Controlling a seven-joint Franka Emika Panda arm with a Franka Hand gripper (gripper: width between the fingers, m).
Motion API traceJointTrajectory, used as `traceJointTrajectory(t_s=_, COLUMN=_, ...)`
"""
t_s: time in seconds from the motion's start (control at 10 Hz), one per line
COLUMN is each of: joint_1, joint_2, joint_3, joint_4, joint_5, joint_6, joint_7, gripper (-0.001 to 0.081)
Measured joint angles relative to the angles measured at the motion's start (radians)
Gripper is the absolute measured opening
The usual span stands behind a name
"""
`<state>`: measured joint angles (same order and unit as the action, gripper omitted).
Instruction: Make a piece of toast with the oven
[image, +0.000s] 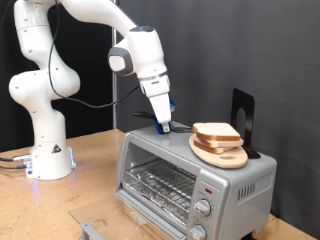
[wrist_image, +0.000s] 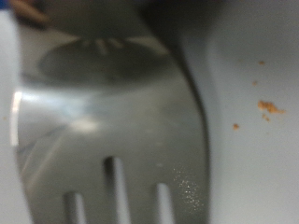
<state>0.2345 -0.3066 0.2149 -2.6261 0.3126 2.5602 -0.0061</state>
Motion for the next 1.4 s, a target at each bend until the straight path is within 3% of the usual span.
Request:
traceJointTrajectory(t_s=0.1, joint_1=0.000, joint_2=0.000, joint_3=0.001, joint_4=0.000, joint_5=-0.001, joint_6=0.000, joint_7=0.003, gripper=0.0493)
traceJointTrajectory(t_s=0.2, joint_1=0.000, joint_2=0.000, joint_3=0.003, joint_4=0.000, joint_5=-0.001, joint_6=0.000, joint_7=0.007, gripper=0.0699)
traceJointTrajectory(t_s=0.3, joint_1=0.000, joint_2=0.000, joint_3=0.004, joint_4=0.000, joint_5=-0.001, joint_6=0.000, joint_7=0.009, gripper=0.0774)
traceJointTrajectory(t_s=1.4, joint_1=0.000, joint_2=-0.022, joint_3=0.004, joint_4=-0.003, joint_5=0.014, joint_6=-0.019, joint_7=-0.008, gripper=0.0808)
